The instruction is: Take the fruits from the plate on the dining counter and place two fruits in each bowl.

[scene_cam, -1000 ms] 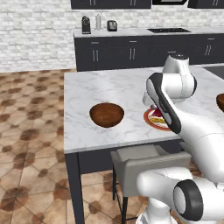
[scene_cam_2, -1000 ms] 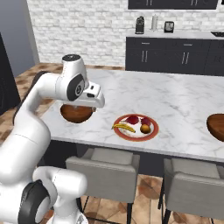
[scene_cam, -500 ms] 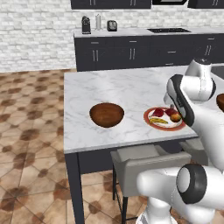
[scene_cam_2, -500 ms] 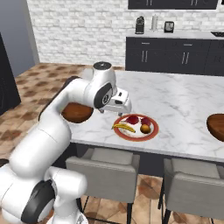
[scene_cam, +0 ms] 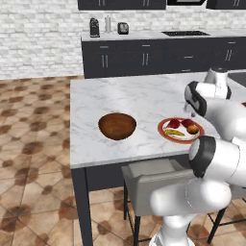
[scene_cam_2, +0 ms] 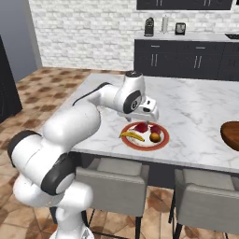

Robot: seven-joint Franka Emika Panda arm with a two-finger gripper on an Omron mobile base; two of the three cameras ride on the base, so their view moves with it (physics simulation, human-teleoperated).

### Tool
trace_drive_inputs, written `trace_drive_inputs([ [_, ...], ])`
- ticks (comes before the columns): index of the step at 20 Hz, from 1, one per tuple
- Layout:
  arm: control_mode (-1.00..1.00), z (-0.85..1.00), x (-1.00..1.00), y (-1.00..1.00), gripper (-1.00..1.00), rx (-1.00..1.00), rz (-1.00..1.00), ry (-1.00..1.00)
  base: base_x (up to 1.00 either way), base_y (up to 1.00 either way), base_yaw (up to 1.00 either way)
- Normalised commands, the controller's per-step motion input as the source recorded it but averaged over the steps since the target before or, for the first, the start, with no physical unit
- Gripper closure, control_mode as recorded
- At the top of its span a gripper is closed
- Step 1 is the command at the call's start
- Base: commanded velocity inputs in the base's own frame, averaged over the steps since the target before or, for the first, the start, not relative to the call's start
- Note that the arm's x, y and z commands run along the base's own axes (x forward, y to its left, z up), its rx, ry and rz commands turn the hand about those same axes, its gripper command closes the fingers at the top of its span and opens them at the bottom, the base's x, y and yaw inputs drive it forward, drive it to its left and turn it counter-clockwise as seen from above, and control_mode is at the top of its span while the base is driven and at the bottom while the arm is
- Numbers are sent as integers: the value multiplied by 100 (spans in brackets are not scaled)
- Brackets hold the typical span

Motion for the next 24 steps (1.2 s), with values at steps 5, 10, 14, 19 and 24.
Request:
trace_drive_inputs([
  [5,-100,-63,80,-13,-100,0,-9,10,0,0,0],
  [10,-100,-46,46,-34,-100,4,-1,3,0,0,0],
  [14,-100,-68,12,-8,-100,8,1,-1,0,0,0],
  [19,-100,-33,40,-8,-100,8,3,-1,0,0,0],
  [24,-100,-8,35,-20,-100,0,0,0,0,0,0],
])
